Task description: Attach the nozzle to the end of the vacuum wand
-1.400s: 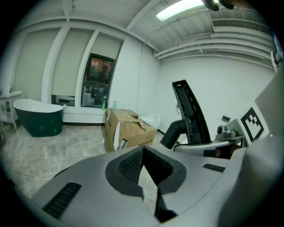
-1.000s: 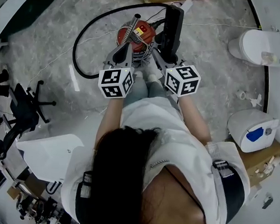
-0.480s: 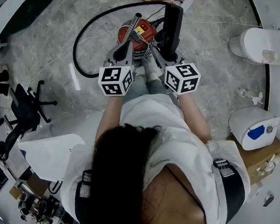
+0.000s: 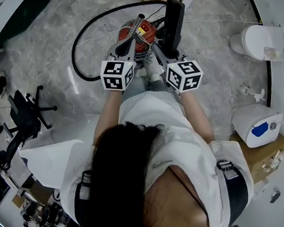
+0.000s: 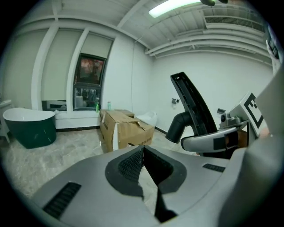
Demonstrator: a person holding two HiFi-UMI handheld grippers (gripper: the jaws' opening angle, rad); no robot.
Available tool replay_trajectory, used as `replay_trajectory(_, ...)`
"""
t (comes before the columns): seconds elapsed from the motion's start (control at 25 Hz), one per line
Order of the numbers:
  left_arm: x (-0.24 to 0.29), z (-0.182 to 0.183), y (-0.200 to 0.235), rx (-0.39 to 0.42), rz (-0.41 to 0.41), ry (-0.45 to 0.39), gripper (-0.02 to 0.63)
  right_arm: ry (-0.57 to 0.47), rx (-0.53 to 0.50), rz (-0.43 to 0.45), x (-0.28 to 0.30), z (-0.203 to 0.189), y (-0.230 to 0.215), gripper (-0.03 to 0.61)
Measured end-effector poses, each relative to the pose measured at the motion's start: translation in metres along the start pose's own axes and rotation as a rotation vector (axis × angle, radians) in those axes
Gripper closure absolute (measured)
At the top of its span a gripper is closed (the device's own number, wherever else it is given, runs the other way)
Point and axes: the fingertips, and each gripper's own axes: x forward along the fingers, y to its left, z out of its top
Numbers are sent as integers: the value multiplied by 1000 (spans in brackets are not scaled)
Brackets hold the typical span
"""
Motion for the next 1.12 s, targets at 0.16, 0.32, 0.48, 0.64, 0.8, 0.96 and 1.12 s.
replay_trajectory(0.16,11,-3,9,37,-13,22,612,8,2,-4,12,0,-2,486)
replay_trajectory(0.32,23,-8,19,61,-44,60,612,14,-10,-4,29,7,-1,486)
replay_trajectory(0.48,39,-16,28,79,-69,98,611,15,-8,-14,40,13,-6,486)
replay_trajectory(0.64,55,-31,34,90,-113,167,522,22,0,-30,45,11,-9,486)
replay_trajectory(0.8,72,-42,44,107,-148,216,462,35,17,-23,55,9,-10,486)
replay_trajectory(0.96,88,-52,53,152,-161,242,411,38,41,-36,59,5,-15,486)
replay_trajectory(1.12,107,-65,64,170,-174,263,388,33,53,-44,65,7,-21,486)
